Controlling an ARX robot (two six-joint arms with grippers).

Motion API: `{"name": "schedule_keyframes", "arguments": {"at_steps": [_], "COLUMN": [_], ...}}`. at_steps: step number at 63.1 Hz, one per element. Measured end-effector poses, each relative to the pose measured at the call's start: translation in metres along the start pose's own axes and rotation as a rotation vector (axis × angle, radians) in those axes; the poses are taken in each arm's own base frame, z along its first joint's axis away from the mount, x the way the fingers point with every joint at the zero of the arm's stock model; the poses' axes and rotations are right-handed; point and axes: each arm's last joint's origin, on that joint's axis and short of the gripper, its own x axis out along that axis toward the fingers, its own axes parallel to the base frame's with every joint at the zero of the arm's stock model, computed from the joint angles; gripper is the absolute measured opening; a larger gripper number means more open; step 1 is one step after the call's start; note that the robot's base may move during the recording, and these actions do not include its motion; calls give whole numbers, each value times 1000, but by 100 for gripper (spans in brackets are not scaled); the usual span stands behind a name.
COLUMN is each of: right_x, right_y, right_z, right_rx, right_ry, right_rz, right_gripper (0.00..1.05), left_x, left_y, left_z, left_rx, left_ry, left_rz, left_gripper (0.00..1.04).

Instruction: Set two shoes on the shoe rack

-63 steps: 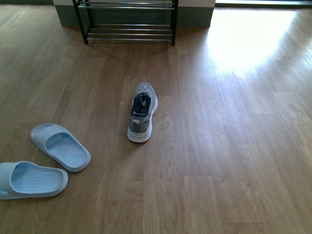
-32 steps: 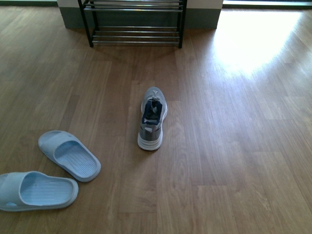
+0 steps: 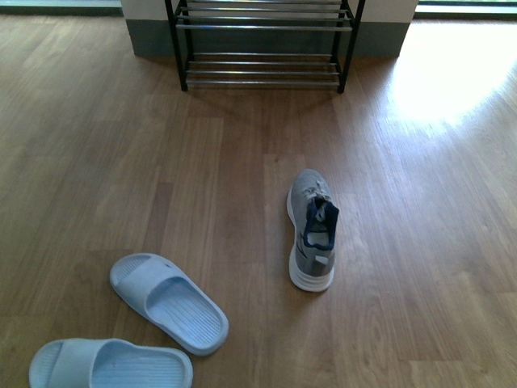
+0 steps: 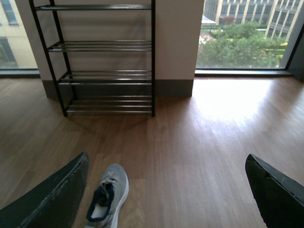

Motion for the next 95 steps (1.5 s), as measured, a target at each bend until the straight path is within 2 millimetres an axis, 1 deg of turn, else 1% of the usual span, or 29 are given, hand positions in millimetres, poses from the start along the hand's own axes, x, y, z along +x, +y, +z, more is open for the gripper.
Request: {"name": "schedule_keyframes", "arguments": {"at_steps": [40,42,46,49,54,63,69,76,82,84,91,95], "right_x": [0,0,0,0,7,30,51,84,114,126,156,177], "right_y": [0,0,5,6,6,12,19,25,28,30,32,33], "right_z": [0,0,0,-1,-3,-2,-4,-15,-29,-38,-64,-83], "right_rx": [0,-4,-14,-7,-1,-10,-29,-49,-62,-70,-85,-108], "right_ry": [0,4,-3,21,64,113,144,208,280,318,416,465], "right_rz": [6,37,197,226,216,201,209,202,192,197,190,169], "right_gripper": [96,96,96,96,96,96,96,96,96,96,96,96], "left_x": [0,0,0,0,0,0,0,0,0,0,0,0], "left_y": [0,0,0,0,0,0,0,0,0,0,0,0], "left_z": [0,0,0,0,0,0,0,0,0,0,0,0], "left_rx": [0,0,0,0,0,0,0,0,0,0,0,0], "left_ry": [-1,0,1,1,1,1,1,1,1,1,1,1], "left_rz": [2,0,-3,-2,-1,-1,-2,-2,-2,-2,-2,-2], "left_gripper": [1,1,1,1,1,1,1,1,1,1,1,1]}}
